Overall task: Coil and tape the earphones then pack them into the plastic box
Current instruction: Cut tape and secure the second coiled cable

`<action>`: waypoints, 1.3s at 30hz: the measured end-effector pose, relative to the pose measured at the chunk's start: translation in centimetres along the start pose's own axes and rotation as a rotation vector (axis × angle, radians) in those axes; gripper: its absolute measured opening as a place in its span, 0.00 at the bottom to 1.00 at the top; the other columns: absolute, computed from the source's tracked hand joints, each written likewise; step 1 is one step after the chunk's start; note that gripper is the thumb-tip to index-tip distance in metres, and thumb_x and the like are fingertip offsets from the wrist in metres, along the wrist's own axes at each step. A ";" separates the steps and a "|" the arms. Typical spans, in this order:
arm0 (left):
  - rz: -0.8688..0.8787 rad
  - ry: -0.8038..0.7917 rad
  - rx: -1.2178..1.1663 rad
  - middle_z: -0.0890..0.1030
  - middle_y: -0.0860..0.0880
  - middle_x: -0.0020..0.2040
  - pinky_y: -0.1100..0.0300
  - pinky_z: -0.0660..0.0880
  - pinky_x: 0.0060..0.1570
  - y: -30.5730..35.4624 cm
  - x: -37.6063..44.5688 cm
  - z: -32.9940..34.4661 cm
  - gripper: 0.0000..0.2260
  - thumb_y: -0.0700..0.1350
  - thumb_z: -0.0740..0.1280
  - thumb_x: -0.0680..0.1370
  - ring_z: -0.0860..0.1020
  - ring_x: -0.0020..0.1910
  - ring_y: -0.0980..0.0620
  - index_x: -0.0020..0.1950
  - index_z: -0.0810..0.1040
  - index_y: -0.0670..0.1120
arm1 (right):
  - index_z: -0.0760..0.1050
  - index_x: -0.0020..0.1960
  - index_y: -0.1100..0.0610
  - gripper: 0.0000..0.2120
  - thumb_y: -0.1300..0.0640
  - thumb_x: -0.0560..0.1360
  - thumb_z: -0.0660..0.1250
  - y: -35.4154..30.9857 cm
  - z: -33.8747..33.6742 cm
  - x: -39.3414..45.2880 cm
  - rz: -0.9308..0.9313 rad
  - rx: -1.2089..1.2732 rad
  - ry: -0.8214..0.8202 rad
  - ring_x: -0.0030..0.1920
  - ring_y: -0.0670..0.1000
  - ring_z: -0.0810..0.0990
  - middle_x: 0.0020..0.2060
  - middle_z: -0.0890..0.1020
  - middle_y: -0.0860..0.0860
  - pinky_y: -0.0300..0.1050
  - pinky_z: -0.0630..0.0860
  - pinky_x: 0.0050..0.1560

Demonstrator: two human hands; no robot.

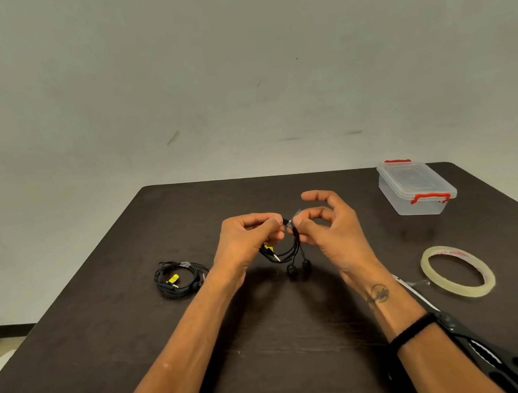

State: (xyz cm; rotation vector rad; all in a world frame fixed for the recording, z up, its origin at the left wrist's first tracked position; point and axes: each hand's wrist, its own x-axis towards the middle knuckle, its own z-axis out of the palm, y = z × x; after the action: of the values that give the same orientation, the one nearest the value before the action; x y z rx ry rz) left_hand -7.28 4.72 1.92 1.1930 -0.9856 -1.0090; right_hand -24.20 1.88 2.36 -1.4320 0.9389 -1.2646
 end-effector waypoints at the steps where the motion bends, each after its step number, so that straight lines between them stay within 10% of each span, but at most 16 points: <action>1: 0.001 -0.004 0.007 0.88 0.40 0.45 0.61 0.82 0.45 0.0 0.0 0.0 0.06 0.40 0.75 0.78 0.84 0.39 0.53 0.53 0.88 0.39 | 0.76 0.65 0.51 0.20 0.64 0.77 0.75 0.0 0.0 0.0 -0.010 -0.011 0.002 0.46 0.51 0.89 0.47 0.87 0.57 0.53 0.86 0.53; 18: 0.029 -0.062 0.049 0.88 0.43 0.42 0.62 0.81 0.46 0.3 -0.4 0.2 0.05 0.39 0.75 0.78 0.82 0.38 0.54 0.52 0.88 0.41 | 0.75 0.64 0.48 0.24 0.61 0.73 0.80 0.1 0.1 -0.2 -0.080 -0.129 0.053 0.41 0.55 0.89 0.48 0.86 0.54 0.56 0.86 0.51; 39: 0.116 -0.028 0.068 0.88 0.44 0.41 0.62 0.82 0.45 0.2 -0.4 0.3 0.04 0.40 0.75 0.78 0.83 0.37 0.54 0.51 0.88 0.42 | 0.77 0.49 0.51 0.11 0.60 0.75 0.79 -0.1 0.8 -0.7 -0.267 -0.375 0.155 0.41 0.42 0.85 0.57 0.71 0.47 0.33 0.81 0.42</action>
State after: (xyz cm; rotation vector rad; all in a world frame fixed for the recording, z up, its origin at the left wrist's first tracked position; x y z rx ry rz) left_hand -7.69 5.09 2.18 1.1660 -1.1060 -0.9096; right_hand -23.57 2.74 2.25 -1.8178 1.1627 -1.4653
